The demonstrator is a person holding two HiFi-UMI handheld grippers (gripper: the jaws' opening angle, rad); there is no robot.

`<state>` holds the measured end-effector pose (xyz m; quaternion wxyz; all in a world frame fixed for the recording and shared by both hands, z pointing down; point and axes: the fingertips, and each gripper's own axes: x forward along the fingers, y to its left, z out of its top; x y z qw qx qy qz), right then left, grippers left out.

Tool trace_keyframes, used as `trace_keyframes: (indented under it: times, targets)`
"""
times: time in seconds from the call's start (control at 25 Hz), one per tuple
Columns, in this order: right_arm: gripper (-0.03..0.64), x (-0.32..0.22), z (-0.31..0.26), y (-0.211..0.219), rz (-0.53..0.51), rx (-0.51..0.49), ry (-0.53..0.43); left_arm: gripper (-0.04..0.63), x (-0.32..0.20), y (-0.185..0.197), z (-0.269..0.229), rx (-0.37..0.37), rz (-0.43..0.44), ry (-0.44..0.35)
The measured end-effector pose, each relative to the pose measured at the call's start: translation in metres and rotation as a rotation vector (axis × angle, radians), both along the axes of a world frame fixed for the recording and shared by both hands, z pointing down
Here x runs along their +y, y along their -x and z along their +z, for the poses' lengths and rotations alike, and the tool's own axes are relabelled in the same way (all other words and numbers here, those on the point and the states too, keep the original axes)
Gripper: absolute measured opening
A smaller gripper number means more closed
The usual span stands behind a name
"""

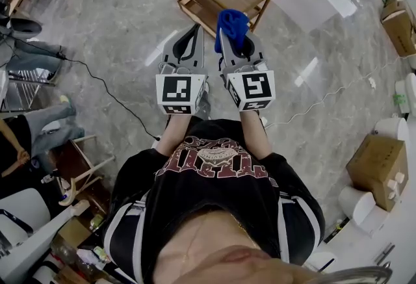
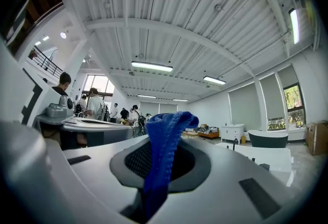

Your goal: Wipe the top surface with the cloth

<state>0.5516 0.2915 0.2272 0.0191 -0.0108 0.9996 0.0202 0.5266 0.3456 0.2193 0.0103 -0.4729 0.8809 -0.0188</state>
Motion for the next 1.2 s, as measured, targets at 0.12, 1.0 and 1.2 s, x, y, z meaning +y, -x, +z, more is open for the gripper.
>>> trace_keyframes:
  times: [0.12,1.0,1.2]
  targets:
    - [0.058,-0.016,0.001,0.017,0.011,0.004,0.004,0.044,-0.016,0.019,0.000,0.003,0.010,0.004]
    - [0.058,-0.057,0.011,0.238,-0.005,0.015,0.005,0.044,-0.069,0.228,0.012,-0.008,0.059,0.029]
    - [0.058,-0.043,0.014,0.272,-0.032,0.031,0.015,0.044,-0.054,0.261,0.013,0.007,0.032,0.034]
